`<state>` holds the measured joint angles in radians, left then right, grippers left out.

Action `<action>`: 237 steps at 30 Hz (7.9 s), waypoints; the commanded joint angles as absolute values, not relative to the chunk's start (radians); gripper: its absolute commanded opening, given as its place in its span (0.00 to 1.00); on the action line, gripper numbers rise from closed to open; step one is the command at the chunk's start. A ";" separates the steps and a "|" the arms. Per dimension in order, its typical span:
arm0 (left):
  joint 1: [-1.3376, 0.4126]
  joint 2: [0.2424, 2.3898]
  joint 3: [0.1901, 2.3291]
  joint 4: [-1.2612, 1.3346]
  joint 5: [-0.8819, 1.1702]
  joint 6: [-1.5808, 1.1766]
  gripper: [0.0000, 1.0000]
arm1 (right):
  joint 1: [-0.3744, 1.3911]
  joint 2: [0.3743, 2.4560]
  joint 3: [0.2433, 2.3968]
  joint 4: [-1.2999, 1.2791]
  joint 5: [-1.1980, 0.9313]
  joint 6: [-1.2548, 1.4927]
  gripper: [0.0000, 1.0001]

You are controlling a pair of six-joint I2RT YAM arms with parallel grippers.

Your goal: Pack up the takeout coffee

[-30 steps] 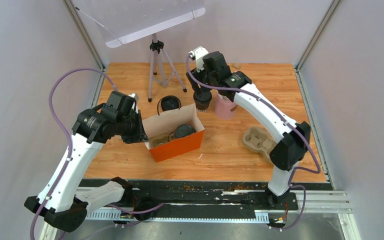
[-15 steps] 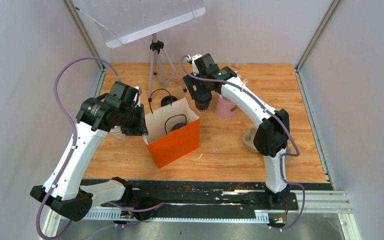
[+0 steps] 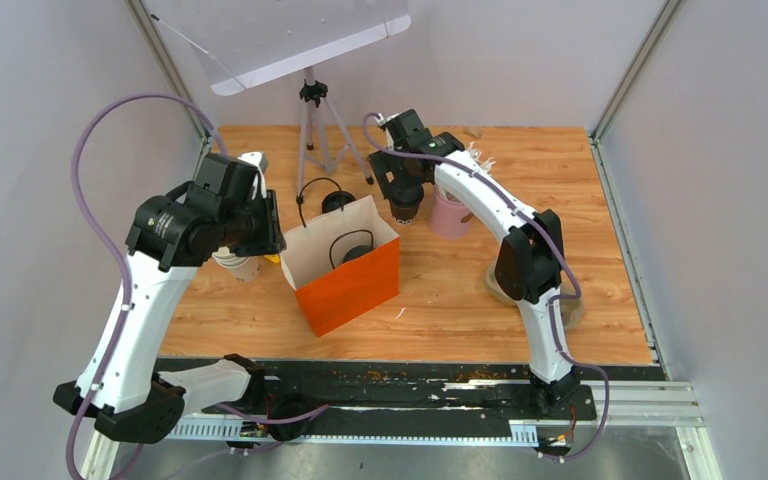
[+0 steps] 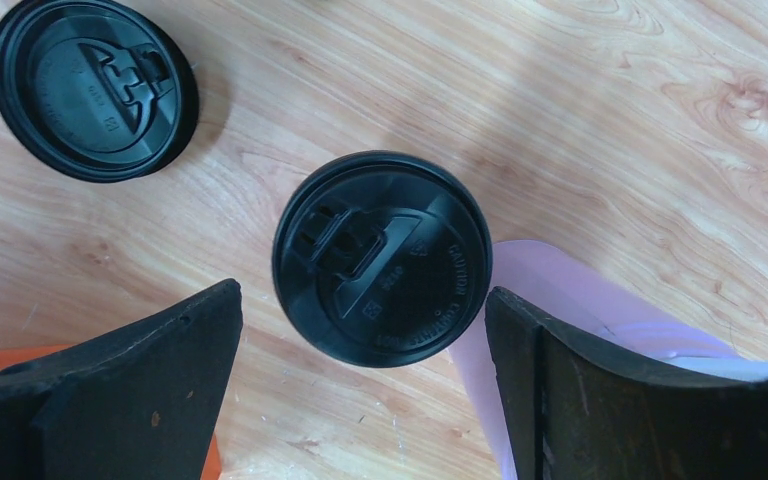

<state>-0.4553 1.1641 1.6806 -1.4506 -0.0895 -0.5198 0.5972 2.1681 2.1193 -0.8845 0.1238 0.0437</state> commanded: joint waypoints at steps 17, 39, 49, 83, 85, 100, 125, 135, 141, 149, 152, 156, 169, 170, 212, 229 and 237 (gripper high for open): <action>-0.449 1.115 1.714 -1.343 -0.167 -0.522 0.43 | 0.546 2.208 2.138 -0.851 0.080 0.050 0.92; -0.450 1.111 1.711 -1.344 -0.172 -0.492 0.45 | 0.543 2.236 2.128 -0.853 0.086 0.030 0.78; -0.449 1.117 1.734 -1.348 -0.169 -0.456 0.46 | 0.551 2.188 2.118 -0.836 0.056 0.027 0.69; -0.450 1.001 1.665 -1.327 -0.072 -0.431 0.47 | 0.648 1.682 1.595 -0.918 0.097 0.086 0.70; -0.449 0.990 1.662 -1.328 -0.058 -0.436 0.47 | 0.651 1.631 1.551 -0.927 0.100 0.103 0.70; -0.450 0.942 1.618 -1.299 -0.032 -0.477 0.48 | 0.713 1.352 1.151 -0.761 0.158 0.207 0.72; -0.449 0.901 1.607 -1.300 -0.006 -0.454 0.60 | 0.726 1.148 0.991 -0.645 0.247 0.271 1.00; -0.449 0.867 1.568 -1.326 0.027 -0.449 0.62 | 0.770 1.129 0.892 -0.456 0.314 0.209 0.96; -0.449 0.885 1.586 -1.342 0.045 -0.438 0.62 | 0.779 1.123 0.844 -0.368 0.351 0.196 0.95; -0.450 0.900 1.610 -1.362 0.025 -0.417 0.63 | 0.811 1.161 0.815 -0.360 0.378 0.206 0.93; -0.449 0.900 1.605 -1.364 0.024 -0.412 0.62 | 0.818 1.158 0.799 -0.349 0.370 0.216 0.92; -0.450 0.901 1.601 -1.365 0.026 -0.407 0.63 | 0.822 1.161 0.794 -0.362 0.384 0.229 0.91; -0.450 0.903 1.600 -1.362 0.033 -0.405 0.63 | 0.824 1.149 0.773 -0.355 0.364 0.238 0.81; -0.449 0.903 1.601 -1.362 0.034 -0.406 0.62 | 0.824 1.152 0.773 -0.354 0.362 0.238 0.79; -0.451 0.839 1.427 -1.311 -0.063 -0.708 0.62 | 0.824 1.166 0.896 -0.516 0.285 0.177 0.72; -0.451 0.877 1.296 -1.174 -0.080 -0.794 0.60 | 0.823 1.121 0.938 -0.577 0.263 0.143 0.72; -0.451 0.940 1.293 -1.179 -0.074 -0.775 0.48 | 0.824 1.090 0.951 -0.583 0.283 0.103 0.72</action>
